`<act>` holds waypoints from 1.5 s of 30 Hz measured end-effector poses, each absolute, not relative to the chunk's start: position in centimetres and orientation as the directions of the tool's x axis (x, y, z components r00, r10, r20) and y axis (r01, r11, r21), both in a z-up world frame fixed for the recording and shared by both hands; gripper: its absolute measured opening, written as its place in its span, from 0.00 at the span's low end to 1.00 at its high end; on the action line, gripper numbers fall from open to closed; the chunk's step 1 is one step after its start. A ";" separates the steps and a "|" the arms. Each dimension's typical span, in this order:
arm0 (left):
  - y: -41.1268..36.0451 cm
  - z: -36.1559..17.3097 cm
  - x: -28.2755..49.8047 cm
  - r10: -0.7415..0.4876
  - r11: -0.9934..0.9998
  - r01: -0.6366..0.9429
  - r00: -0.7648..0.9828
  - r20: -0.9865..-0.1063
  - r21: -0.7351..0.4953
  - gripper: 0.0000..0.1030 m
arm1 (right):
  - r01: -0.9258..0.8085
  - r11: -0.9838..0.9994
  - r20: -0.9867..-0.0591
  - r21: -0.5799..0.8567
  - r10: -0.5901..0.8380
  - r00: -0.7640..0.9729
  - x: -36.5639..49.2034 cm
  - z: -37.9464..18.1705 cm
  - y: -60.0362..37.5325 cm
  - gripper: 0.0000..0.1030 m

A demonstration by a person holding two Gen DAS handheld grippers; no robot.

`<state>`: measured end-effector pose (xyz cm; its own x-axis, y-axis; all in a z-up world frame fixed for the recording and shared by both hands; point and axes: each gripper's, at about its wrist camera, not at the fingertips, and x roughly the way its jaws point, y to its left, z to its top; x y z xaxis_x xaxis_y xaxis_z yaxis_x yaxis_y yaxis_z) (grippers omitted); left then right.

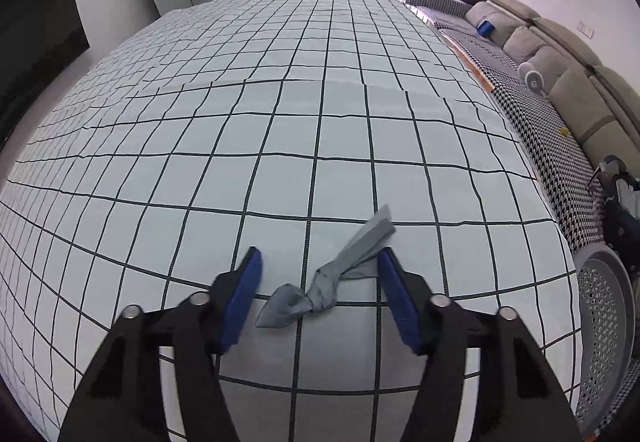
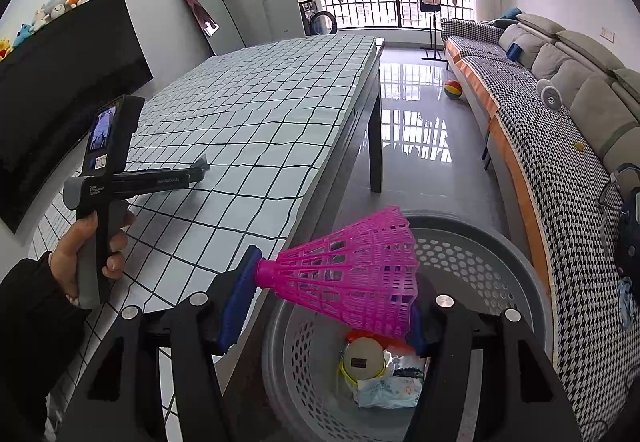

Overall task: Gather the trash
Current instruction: 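Close the left tool on the gray cloth bow, then carry the shuttlecock and cloth bow over the gray basket and open both tools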

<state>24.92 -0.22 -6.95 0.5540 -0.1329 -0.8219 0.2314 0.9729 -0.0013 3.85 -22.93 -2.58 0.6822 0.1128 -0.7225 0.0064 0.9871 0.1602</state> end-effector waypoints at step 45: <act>-14.9 -1.6 3.4 -0.318 0.889 0.458 0.606 -0.730 -0.008 0.16 | 0.197 0.967 -0.739 0.160 -0.014 0.673 -5.6 -4.1 -32.1 0.58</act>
<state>3.41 -14.89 -1.55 0.6056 -0.3179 -0.7295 0.4575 0.8892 -0.0077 -5.57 -32.11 -4.06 0.6731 -0.0144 -0.7395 0.1968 0.9672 0.1603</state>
